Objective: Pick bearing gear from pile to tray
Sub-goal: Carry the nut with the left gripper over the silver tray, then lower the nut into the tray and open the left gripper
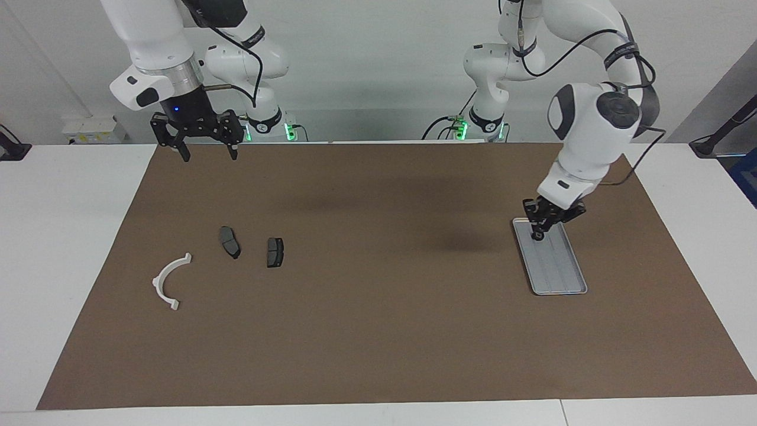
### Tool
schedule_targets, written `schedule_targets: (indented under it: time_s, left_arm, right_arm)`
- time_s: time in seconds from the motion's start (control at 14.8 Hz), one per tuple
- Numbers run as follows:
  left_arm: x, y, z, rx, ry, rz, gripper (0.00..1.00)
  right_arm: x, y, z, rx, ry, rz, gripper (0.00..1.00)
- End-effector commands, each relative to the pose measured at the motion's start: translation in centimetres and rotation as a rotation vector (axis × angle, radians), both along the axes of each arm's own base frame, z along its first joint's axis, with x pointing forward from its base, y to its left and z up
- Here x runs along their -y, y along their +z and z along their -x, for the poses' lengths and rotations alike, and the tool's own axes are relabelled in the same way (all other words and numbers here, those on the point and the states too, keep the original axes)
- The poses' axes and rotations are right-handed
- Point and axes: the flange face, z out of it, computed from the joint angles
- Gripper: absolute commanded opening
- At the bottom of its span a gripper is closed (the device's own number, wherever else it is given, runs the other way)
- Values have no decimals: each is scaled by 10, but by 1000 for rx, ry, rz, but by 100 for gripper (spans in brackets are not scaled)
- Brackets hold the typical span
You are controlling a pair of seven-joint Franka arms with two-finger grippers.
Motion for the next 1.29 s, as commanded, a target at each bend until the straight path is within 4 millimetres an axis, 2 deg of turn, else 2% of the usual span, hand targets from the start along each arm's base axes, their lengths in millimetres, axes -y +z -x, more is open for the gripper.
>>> schedule_targets:
  time_s: [0.0,0.14,0.34,0.81,0.95,1.22]
  left_arm:
    - [-47,-14,-2,16,-63,31,0]
    - [-63,-32,-5,45,-68,27,0]
    - [-68,-62,-10,63,-60,23,0]
    - [-57,-115,-10,103,-36,32,0]
    - [-48,-133,-9,119,-33,31,0]
    - [-48,-150,0,108,-35,29,0]
  right_arm:
    - [9,-5,1,-10,18,46,100]
    - [9,-7,3,-27,17,51,100]
    - [8,-8,3,-32,19,46,100]
    - [7,-14,-4,-43,15,32,100]
    - [6,-15,-4,-46,14,21,100]
    - [4,-14,-5,-44,5,-18,100]
